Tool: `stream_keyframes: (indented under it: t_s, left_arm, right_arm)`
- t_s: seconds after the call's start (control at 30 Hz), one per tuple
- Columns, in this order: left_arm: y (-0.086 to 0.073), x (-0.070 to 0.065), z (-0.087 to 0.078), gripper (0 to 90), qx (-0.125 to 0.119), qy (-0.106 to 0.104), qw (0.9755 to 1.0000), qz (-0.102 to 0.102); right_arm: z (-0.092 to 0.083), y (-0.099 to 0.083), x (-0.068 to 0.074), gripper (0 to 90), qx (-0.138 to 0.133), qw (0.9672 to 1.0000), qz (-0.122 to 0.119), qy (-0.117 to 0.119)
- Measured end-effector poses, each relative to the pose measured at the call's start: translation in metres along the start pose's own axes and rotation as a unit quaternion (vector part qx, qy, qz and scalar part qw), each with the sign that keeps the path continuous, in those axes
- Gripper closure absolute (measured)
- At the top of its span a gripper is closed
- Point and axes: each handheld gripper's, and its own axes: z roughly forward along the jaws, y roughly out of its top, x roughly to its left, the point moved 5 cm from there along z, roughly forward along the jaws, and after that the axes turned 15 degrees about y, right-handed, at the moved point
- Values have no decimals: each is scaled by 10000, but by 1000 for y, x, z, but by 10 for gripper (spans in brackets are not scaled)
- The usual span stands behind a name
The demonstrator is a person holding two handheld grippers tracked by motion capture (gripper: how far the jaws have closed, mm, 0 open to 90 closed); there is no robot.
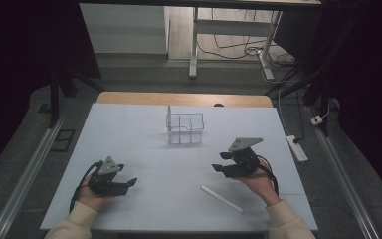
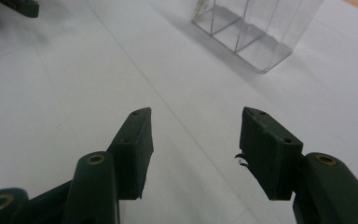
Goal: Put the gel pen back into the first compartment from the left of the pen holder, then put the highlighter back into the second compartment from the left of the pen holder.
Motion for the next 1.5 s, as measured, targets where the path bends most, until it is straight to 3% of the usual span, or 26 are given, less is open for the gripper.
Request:
stream_keyframes:
  t_s: [0.8, 1.5]
  left_arm:
    - [0, 1, 0, 274, -4, 15, 10000, 16]
    - [1, 0, -1, 273, -28, 16, 10000, 1]
  right_arm:
    - [11, -14, 23, 405, 712, 9971, -52, 261]
    - [28, -28, 38, 403, 1355, 9897, -49, 467]
